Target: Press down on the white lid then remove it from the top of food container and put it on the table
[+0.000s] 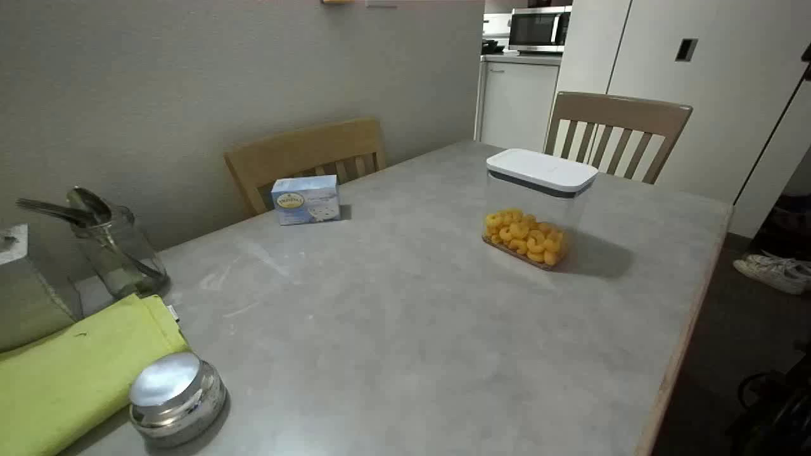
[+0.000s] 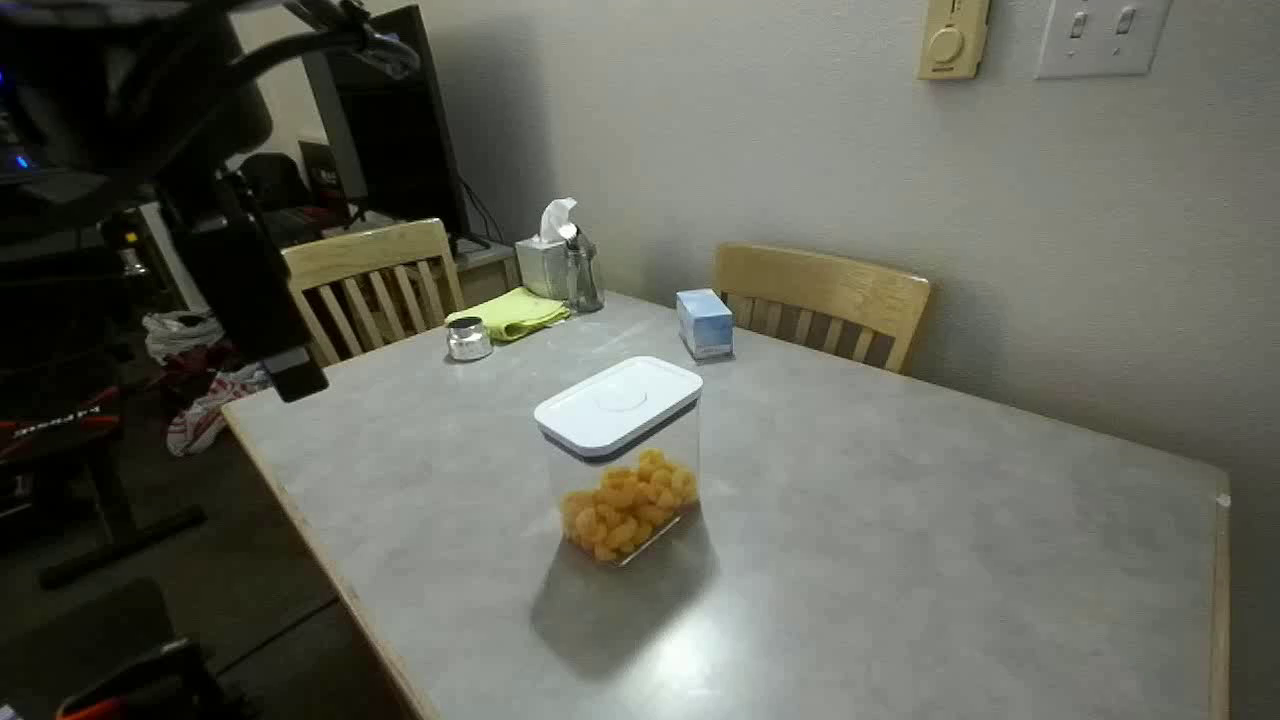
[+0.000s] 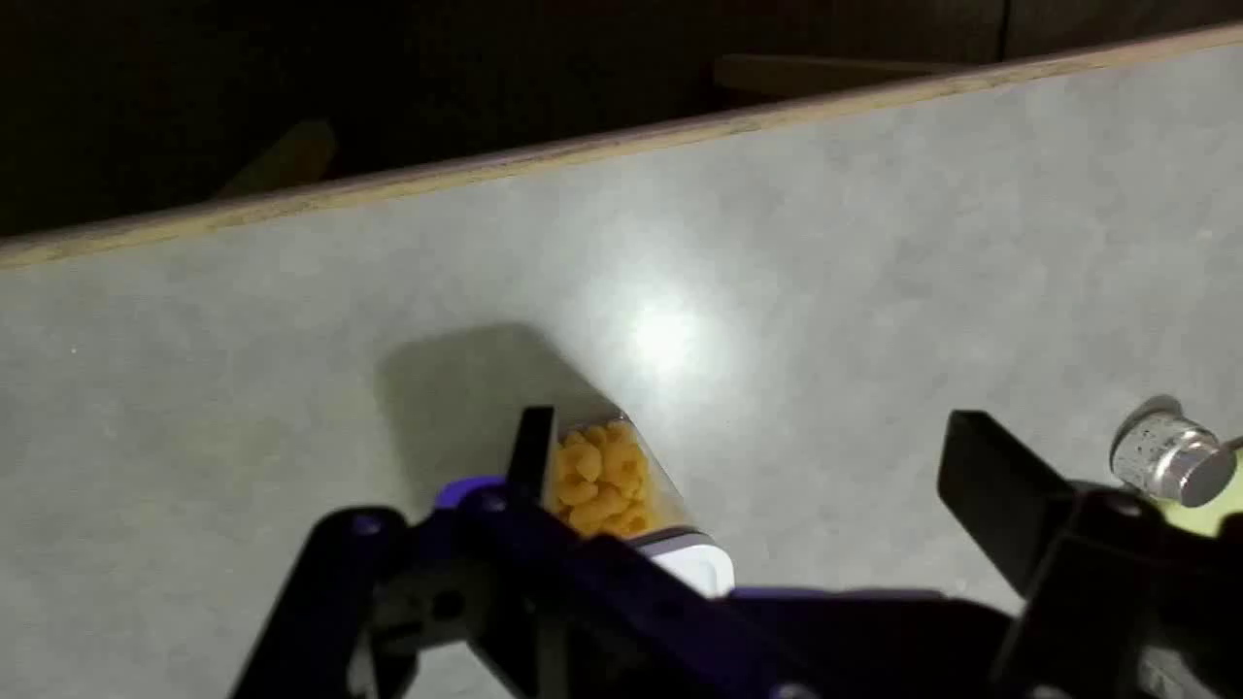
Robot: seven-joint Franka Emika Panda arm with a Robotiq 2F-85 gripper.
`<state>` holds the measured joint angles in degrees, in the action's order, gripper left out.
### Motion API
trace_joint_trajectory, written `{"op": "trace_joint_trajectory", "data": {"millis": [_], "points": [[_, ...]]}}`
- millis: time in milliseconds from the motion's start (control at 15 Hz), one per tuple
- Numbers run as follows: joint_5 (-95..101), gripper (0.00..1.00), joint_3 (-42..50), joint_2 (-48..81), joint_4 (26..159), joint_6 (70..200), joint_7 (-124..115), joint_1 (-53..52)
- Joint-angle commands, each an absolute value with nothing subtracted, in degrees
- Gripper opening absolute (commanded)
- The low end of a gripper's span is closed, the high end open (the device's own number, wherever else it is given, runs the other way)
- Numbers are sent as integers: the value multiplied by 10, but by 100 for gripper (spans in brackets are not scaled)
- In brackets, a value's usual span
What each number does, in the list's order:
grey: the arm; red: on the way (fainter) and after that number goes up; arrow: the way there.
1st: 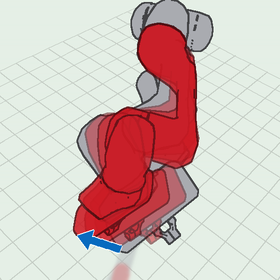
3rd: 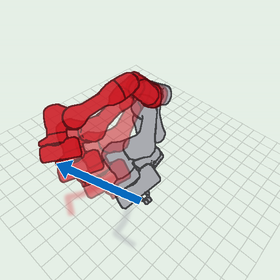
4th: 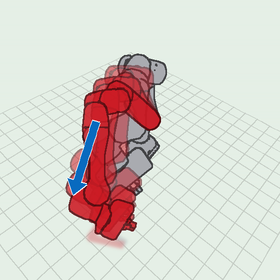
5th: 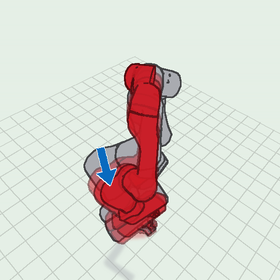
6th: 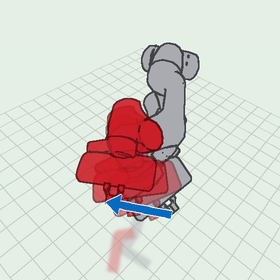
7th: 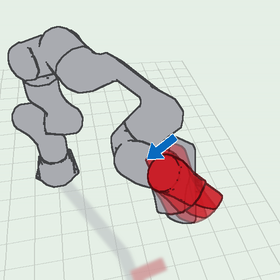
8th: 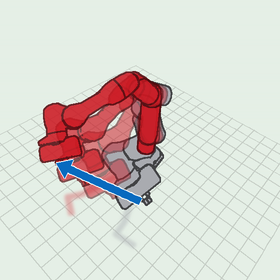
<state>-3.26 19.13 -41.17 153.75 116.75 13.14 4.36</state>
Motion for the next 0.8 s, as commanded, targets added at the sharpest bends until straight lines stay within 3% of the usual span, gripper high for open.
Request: {"op": "trace_joint_trajectory", "data": {"millis": [0,467,733], "points": [[-43,100,178,-408,1536,1166,140,58],[-43,100,178,-408,1536,1166,140,58],[-132,100,204,-410,1559,1274,162,30]]}}
